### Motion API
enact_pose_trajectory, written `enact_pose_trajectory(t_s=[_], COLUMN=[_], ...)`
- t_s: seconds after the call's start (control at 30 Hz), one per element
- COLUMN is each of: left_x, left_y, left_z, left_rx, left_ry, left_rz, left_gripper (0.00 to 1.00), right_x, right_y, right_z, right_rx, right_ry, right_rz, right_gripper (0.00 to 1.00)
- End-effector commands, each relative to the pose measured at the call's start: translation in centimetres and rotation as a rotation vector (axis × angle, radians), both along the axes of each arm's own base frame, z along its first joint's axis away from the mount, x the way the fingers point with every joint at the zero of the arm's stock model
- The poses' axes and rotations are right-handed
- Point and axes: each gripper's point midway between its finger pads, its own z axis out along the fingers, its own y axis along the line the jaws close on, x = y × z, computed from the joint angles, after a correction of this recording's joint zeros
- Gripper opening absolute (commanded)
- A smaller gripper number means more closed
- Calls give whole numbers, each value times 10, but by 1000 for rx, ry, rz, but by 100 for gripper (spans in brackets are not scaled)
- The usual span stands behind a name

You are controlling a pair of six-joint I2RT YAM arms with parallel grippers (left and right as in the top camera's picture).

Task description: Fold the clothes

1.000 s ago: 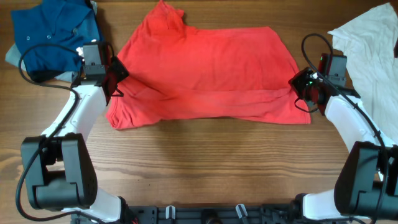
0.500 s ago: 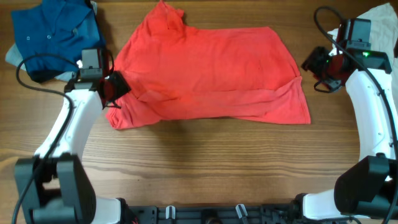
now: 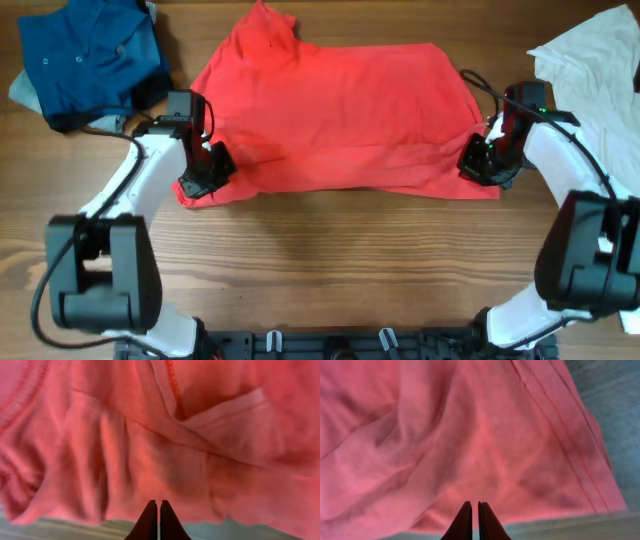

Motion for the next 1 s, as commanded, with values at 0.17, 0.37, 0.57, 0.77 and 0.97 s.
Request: enact_pose_trajectory(t_s=[0.17,0.37,0.57,0.77,0.97], left_x=[-1,-3,-13,-14,-11], left_y=[6,45,90,104,104], left_z=[-37,-50,-50,-48,-26], left_rx=[33,127,117,116,119], left_ry=[79,113,147,140,114], left_rz=[0,73,221,225,224], left_gripper=[6,9,4,4,4], right_x=[-17,-23,-24,-23,-31], right_y=[-2,-18,-39,-47,-63], right_z=[-52,-61,-60,-56,-33], right_rx=[-7,-82,-114,-128,-223], right_ry=[165,206,209,213,238], right_rz=[-34,-97,-161,-180,-285], right_gripper=[6,4,4,4,4])
